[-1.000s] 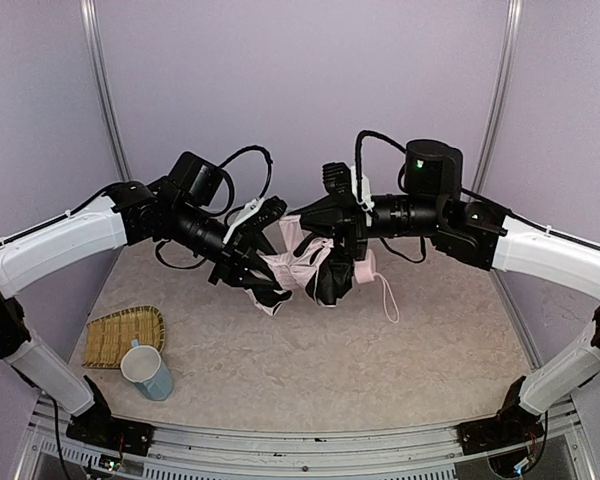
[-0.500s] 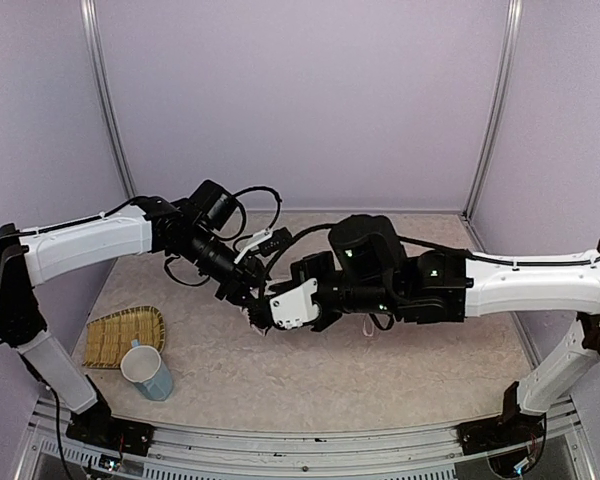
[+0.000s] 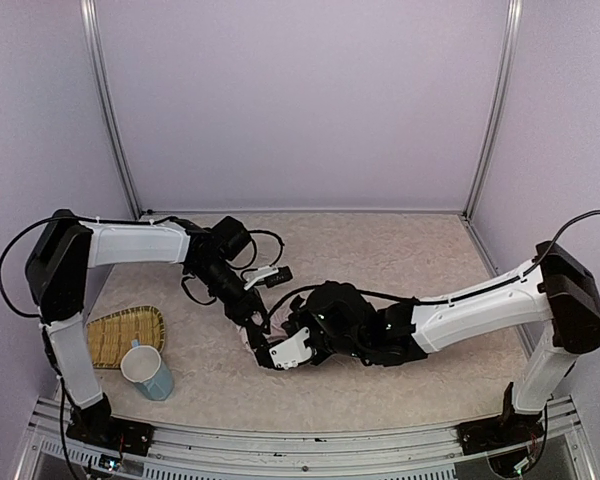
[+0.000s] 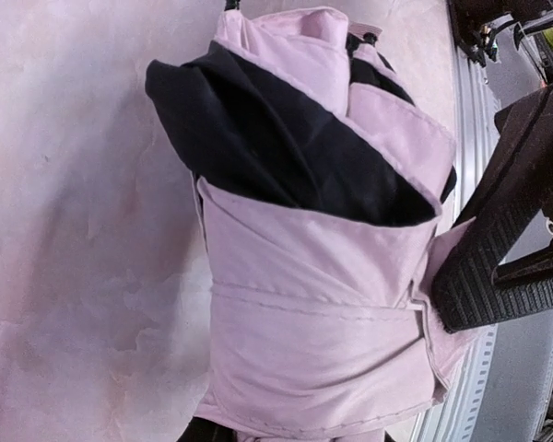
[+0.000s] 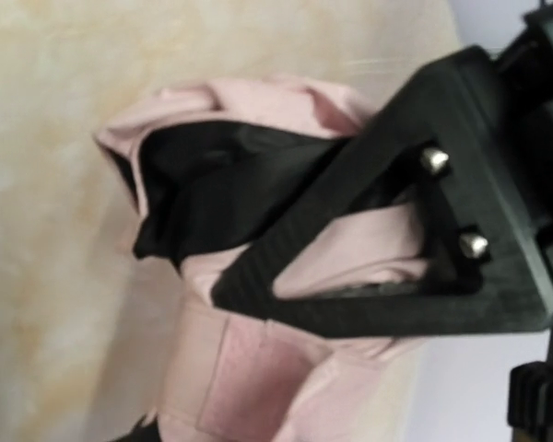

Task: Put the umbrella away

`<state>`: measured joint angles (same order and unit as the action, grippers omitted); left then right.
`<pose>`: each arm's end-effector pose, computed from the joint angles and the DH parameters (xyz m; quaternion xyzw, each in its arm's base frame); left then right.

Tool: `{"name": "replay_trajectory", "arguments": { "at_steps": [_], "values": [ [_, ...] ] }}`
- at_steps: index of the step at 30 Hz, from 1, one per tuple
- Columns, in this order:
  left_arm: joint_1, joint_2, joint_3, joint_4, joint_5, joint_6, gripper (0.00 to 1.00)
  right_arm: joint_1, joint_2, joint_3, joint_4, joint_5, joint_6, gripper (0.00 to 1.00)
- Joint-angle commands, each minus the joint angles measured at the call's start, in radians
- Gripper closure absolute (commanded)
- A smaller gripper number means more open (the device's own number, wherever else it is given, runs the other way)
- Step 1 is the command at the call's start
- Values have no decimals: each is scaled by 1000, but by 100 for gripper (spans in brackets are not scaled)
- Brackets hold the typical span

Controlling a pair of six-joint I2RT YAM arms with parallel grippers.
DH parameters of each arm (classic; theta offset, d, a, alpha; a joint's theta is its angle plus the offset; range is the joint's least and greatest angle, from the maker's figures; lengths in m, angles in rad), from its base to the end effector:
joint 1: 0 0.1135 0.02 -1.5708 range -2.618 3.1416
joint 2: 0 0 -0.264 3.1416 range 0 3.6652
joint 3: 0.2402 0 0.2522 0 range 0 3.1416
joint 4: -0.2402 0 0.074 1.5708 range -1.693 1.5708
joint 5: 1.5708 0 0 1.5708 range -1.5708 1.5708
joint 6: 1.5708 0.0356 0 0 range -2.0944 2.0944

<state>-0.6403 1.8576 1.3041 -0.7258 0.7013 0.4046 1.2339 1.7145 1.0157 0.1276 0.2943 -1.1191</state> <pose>0.2779 -0.2357 0.1921 0.5069 0.7803 -0.3536 0.0955 0.1337 0.3504 0.2047 -0.7746 0.3984 -0.1013 0.4807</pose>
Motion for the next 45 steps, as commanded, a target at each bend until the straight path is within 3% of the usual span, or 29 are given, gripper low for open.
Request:
{"name": "replay_trajectory", "arguments": {
  "at_steps": [1, 8, 13, 24, 32, 38, 41, 45],
  "values": [
    [90, 124, 87, 119, -28, 0, 100, 7, 98, -75, 97, -168, 42, 100],
    [126, 298, 169, 78, 9, 28, 100, -32, 223, -115, 239, -178, 36, 100],
    [128, 336, 179, 91, 42, 84, 70, -45, 251, -135, 259, -193, 58, 100],
    [157, 334, 204, 18, 166, 272, 27, -104, 282, -121, 250, -216, 64, 100],
    [156, 204, 204, -28, 275, 416, 15, -106, 288, -116, 259, -198, 62, 100],
    [73, 130, 188, 118, 92, 302, 14, -106, 289, -116, 265, -188, 59, 100],
    [17, 169, 195, 92, -51, 297, 14, -106, 287, -119, 266, -183, 64, 100],
    [-11, 209, 179, 68, -143, 280, 14, -106, 275, -127, 272, -180, 70, 100]
  ]
}}
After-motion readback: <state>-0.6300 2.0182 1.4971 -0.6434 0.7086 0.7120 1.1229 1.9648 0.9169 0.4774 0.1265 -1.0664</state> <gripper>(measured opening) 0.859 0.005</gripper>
